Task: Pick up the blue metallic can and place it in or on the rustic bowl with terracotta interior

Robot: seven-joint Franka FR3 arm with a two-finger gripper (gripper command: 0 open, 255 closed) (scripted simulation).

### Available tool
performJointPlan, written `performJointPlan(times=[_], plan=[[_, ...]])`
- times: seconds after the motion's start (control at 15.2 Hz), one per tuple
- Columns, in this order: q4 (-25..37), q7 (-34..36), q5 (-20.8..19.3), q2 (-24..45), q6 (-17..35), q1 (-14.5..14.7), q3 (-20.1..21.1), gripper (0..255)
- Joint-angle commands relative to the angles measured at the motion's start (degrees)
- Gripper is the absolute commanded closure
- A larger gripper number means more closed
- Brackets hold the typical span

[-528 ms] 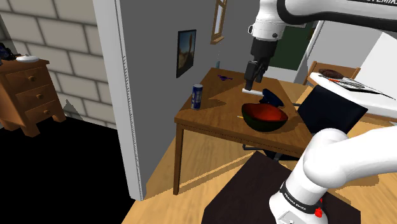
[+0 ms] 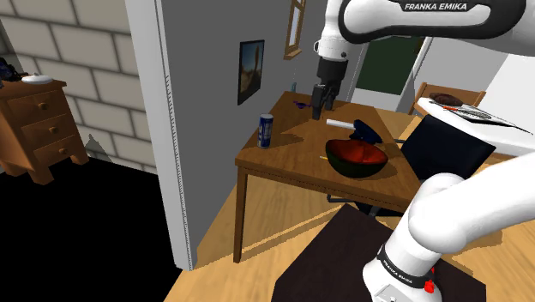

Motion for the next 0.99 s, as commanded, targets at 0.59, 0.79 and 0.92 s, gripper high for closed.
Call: performJointPlan(times=[0.59, 0.79, 0.92], plan=[[13.0, -8.9, -0.6, 22.7, 10.5, -0.3, -3.9, 0], [18.2, -11.3, -0.2, 29.3, 12.0, -0.4, -4.5, 0], [22.2, -12.9, 0.2, 33.7, 12.6, -0.6, -4.8, 0]])
